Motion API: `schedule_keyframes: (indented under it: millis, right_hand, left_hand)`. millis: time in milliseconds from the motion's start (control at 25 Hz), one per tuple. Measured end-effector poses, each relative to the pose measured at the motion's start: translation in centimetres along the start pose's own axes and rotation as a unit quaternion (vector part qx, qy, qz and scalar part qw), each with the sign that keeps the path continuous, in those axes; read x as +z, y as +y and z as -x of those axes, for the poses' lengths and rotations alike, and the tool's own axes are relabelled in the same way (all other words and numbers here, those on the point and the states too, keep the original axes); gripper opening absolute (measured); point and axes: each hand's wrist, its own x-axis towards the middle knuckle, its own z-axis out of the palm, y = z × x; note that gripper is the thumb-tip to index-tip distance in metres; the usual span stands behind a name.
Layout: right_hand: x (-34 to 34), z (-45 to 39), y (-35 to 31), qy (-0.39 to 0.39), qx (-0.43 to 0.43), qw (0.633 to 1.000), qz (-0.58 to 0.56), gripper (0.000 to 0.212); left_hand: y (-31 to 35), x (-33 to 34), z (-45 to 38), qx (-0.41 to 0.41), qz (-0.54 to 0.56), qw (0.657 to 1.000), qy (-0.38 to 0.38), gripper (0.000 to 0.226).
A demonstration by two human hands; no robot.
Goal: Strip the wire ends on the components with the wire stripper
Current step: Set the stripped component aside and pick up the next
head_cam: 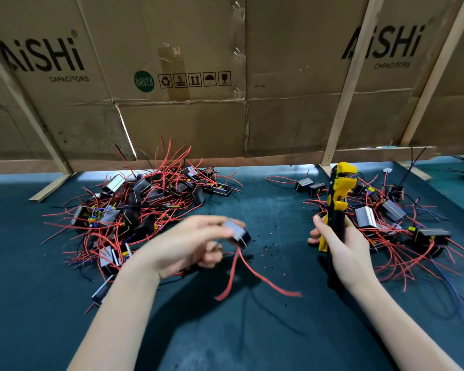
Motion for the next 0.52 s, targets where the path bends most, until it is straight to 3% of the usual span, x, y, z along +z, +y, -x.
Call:
schedule_keyframes:
  millis: [120, 200, 360, 520]
  right_hand:
    - [-0.1, -0.1, 0.2, 0.001, 0.002, 1.000, -0.001, 0.025]
    - [0.0, -0.2, 0.2, 0.001, 0.004, 1.000, -0.008, 0.024]
    - [0.1, -0.1, 0.2, 0.005, -0.001, 1.000, -0.003, 0.025]
    - [-0.1, -0.1, 0.3, -0.002, -0.002, 1.000, 0.014, 0.025]
  left_hand:
    - [-1.1, 2.7, -0.3, -0.068, -0.124, 0.989, -0.050, 0.035]
    - [-1.4, 2.9, -0.4, -0.072, -0.120, 0.989, -0.040, 0.034]
    - [-1.1, 1.6, -0.9, -0.040, -0.007, 0.999, -0.020, 0.031]
    - [-1.0, 0.9, -1.2, -0.045, 0.148, 0.984, -0.091, 0.040]
